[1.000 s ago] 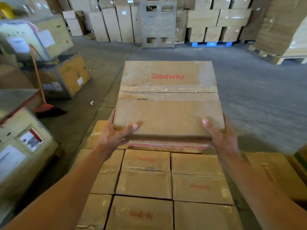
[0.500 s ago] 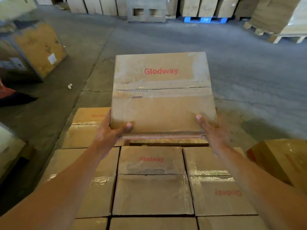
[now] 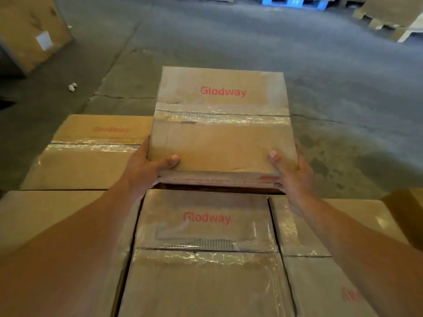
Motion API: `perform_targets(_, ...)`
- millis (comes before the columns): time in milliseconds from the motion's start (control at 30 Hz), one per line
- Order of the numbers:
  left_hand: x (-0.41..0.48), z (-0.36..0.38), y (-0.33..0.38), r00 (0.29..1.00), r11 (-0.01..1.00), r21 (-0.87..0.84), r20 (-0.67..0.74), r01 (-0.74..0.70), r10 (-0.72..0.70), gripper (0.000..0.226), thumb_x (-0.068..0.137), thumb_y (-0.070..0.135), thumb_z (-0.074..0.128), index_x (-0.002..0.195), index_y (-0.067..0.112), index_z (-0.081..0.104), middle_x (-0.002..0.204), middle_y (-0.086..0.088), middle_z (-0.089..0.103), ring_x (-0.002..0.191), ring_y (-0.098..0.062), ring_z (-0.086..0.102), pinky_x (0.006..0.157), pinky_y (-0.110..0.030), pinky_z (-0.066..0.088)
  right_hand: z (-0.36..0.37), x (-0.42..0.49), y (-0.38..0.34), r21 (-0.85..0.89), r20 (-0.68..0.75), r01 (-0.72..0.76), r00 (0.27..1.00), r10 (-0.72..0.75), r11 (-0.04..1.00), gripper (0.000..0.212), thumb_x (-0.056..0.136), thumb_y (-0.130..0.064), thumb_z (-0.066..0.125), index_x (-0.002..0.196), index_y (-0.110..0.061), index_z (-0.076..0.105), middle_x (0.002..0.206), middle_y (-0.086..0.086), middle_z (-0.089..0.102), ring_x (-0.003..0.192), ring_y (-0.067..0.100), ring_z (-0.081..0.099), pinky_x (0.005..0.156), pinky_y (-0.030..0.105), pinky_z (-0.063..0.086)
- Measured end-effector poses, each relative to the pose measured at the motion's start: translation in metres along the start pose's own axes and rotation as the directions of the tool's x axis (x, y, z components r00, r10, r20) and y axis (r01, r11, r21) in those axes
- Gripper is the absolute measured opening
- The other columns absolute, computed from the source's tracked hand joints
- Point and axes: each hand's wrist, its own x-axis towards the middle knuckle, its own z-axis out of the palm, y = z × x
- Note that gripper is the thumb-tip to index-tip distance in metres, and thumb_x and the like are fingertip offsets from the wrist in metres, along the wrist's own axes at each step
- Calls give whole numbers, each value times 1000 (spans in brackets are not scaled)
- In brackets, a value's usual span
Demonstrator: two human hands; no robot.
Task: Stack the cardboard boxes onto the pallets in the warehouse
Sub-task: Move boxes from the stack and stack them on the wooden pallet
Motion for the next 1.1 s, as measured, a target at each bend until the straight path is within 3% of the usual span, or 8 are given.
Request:
perform_targets(233,24,-2,-44,997,988,148,-63,51,-42,53,84,20,79,129,35,56,108,15,66,94,-1,66,79,-29,53,12,33,50,-143,24,35,999,-32,989,69,69,-73,75,129,-43,59,118,-15,69,110,15,66,95,52,55)
perform_targets(300,31,-10,-51,994,941,336,-104,21,15,57,75,46,84,126,35,60,105,13,70,95,-1,68,85,-26,55,15,41,57,-217,40,67,997,-59,974,71,72,-72,72,132,-38,59,120,-12,69,111,16,65,96,48,55)
perform_targets(433,45,-14,-62,975,701,687,-217,191,-53,100,41,93,64,127,41,59,127,-2,63,125,-35,51,106,-52,40,16,49,69,-498,73,57,997,-23,865,76,82,-75,60,140,-26,53,129,-2,64,118,25,60,97,41,48)
perform_targets(567,39,7,-69,956,467,834,-259,294,-139,88,72,71,72,142,29,41,147,-20,31,136,-44,28,109,-56,31,17,47,90,-790,61,-62,982,179,611,101,74,-91,45,143,-17,44,138,10,59,126,38,54,113,56,32)
perform_targets(767,35,13,-80,941,504,800,-326,325,-90,94,72,63,78,149,41,29,148,-18,24,134,-44,29,109,-57,30,21,51,85,-870,11,-104,973,229,482,100,75,-92,42,141,-17,46,141,11,57,132,39,49,118,60,20)
perform_targets(867,26,25,-68,930,435,840,-366,323,17,97,73,56,81,150,41,25,143,-19,30,129,-44,33,103,-58,33,31,37,70,-927,-21,-92,981,193,364,96,85,-83,42,154,-17,28,156,14,40,146,39,31,120,60,10)
perform_targets(967,1,34,-56,945,399,899,-270,179,186,79,86,44,74,152,32,33,134,-17,38,122,-40,38,98,-52,40,24,12,55,-947,33,4,996,85,320,83,94,-70,43,156,-19,24,159,11,33,147,38,27,117,60,19)
perform_targets(1100,-54,48,-19,976,495,868,-140,39,168,63,94,44,63,149,19,46,142,-15,47,131,-35,43,104,-47,41,-28,-49,21,-923,-4,-37,996,86,384,64,100,-61,38,149,-20,34,152,9,40,135,38,40,103,52,42)
